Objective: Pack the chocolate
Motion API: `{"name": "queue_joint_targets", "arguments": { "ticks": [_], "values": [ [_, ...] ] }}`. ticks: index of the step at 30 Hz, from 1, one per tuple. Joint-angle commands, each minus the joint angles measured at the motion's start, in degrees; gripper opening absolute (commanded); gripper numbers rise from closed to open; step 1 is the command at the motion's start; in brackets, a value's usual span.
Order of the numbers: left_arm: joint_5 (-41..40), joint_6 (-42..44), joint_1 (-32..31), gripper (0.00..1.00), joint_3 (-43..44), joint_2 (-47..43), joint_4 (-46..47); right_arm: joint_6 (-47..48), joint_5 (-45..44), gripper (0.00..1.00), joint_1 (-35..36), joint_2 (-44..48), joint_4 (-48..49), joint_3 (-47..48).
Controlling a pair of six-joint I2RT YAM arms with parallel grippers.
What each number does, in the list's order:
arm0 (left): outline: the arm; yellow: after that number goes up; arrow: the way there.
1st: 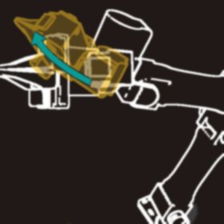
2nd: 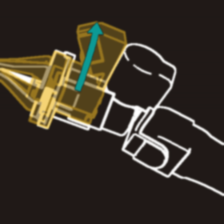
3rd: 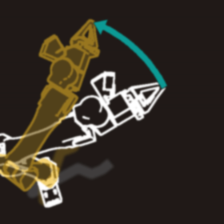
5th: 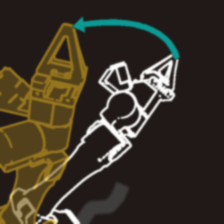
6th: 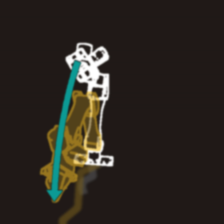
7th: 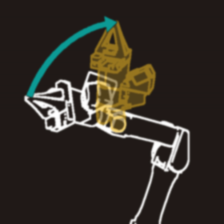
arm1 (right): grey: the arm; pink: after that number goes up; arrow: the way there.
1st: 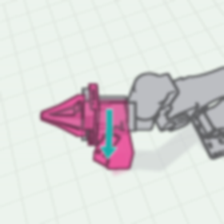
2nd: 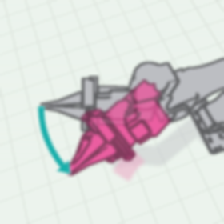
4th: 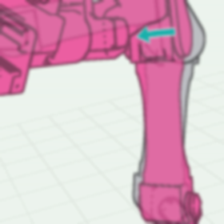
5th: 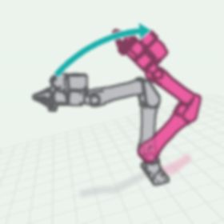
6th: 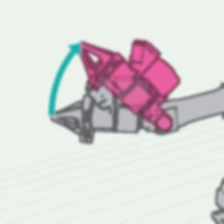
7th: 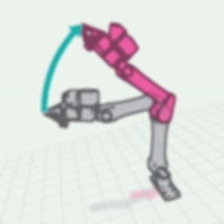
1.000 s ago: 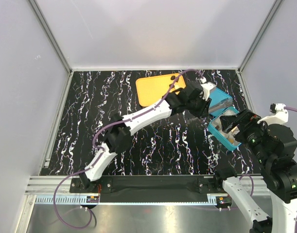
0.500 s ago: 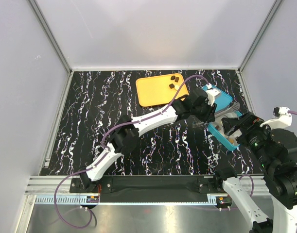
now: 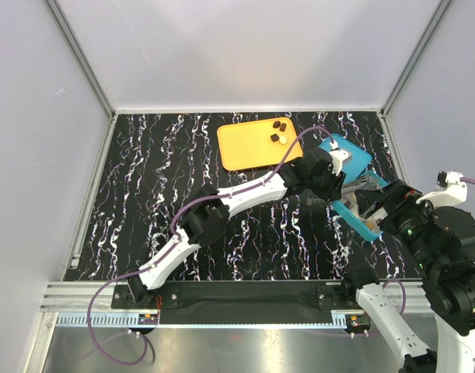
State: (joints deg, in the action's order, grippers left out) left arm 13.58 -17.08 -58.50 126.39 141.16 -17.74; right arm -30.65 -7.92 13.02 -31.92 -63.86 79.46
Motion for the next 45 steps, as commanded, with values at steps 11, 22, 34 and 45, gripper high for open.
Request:
{"name": "queue_joint_targets", "arguments": {
  "ticks": [11, 22, 34, 45],
  "values": [
    [-2.42, 1.79, -0.03, 0.45, 3.43, -0.18, 4.64, 1.30, -0.95, 1.00, 0.17, 0.37, 0.31, 0.96],
    [-4.88, 2.67, 0.05, 0.45, -1.84, -11.51, 5.34, 0.51, -0.60, 1.00, 0.25, 0.28, 0.40, 0.87],
    [-12.96, 3.02, 7.86, 0.45, -11.59, -24.17, -3.79, -0.46, 0.72, 1.00, 0.26, -0.07, 0.84, 1.05],
    [-13.94, 8.46, 19.03, 0.48, -22.93, -26.38, -4.94, -0.28, 0.63, 1.00, 0.26, -0.16, 1.01, 0.08]
  ]
}}
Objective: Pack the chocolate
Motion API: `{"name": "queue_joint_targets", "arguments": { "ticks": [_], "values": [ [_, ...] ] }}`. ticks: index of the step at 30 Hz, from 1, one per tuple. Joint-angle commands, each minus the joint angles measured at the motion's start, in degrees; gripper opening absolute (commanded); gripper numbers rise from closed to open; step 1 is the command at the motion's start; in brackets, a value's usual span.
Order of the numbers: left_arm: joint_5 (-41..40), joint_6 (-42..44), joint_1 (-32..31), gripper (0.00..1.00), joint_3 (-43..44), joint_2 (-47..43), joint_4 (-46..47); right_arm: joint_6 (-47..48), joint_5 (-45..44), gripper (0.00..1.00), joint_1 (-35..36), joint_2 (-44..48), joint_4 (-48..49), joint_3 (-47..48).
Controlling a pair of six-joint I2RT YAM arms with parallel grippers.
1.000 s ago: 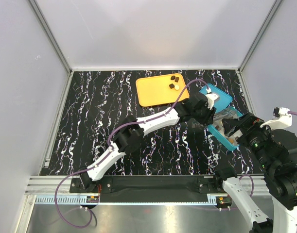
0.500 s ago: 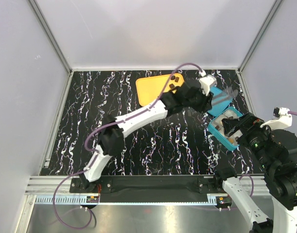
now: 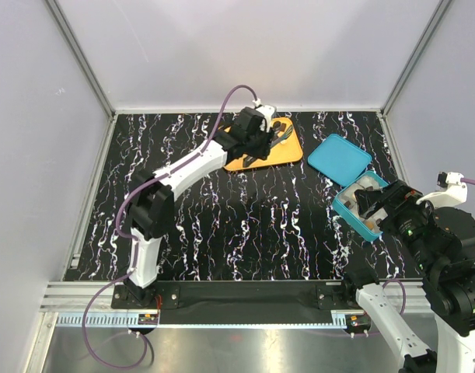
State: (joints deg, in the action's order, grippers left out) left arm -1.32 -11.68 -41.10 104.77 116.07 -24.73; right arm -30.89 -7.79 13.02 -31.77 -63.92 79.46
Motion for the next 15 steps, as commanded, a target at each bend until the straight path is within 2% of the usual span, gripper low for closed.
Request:
{"name": "queue_joint_targets", "arguments": {
  "ticks": [1, 15],
  "values": [
    [0.97, 3.68, 2.68, 0.48, -1.76, -1.11, 2.23, 0.04, 0.50, 1.00, 0.26, -0.14, 1.17, -0.01],
    [2.38, 10.80, 6.74, 0.50, 1.84, 8.38, -0.32, 0.84, -0.21, 1.00, 0.26, -0.75, 1.87, -0.18]
  ]
}}
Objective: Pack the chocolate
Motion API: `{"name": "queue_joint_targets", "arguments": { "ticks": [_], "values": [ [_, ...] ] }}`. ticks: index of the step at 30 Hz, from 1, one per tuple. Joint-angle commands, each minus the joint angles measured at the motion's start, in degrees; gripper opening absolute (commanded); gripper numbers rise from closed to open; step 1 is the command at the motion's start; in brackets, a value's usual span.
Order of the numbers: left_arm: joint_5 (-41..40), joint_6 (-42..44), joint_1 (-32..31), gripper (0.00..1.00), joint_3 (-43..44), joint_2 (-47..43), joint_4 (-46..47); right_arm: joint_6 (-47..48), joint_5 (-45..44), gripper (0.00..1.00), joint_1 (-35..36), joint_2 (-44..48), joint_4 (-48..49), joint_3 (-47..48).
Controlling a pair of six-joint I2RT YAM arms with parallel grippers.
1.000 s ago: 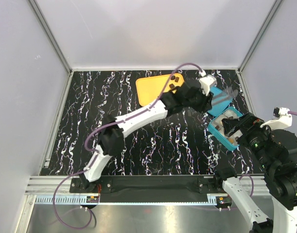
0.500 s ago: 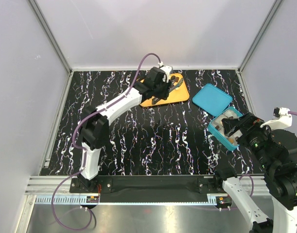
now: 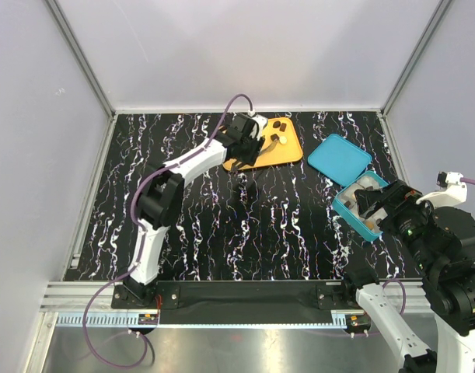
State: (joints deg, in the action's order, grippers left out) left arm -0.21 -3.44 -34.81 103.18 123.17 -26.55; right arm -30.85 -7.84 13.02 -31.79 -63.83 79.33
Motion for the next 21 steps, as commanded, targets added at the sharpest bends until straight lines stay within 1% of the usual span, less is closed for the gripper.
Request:
{"name": "queue_joint_targets", "arguments": {
  "ticks": [1, 6, 9, 16, 21],
  "values": [
    [1.26, 2.82, 0.62, 0.50, 4.13, 1.80, 1.15, 0.79, -0.25, 1.00, 0.26, -0.55, 1.78, -0.05],
    [0.56, 3.00, 1.06, 0.50, 6.68, 5.23, 0.88, 0.88, -0.78, 1.00, 0.26, -0.46, 1.61, -0.14],
    [0.73, 4.41, 1.06, 0.50, 10.19, 7.78, -0.26, 0.97, -0.78, 1.00, 0.17, -0.46, 1.69, -0.23],
    [1.61, 4.15, 1.06, 0.49, 11.52, 9.36, 0.44, 0.97, -1.13, 1.00, 0.26, -0.55, 1.87, -0.75],
    [1.88, 3.97, 1.06, 0.47, 12.23, 9.89, 0.00, 1.23, -1.39, 1.00, 0.26, -0.55, 2.13, -1.19]
  ]
}}
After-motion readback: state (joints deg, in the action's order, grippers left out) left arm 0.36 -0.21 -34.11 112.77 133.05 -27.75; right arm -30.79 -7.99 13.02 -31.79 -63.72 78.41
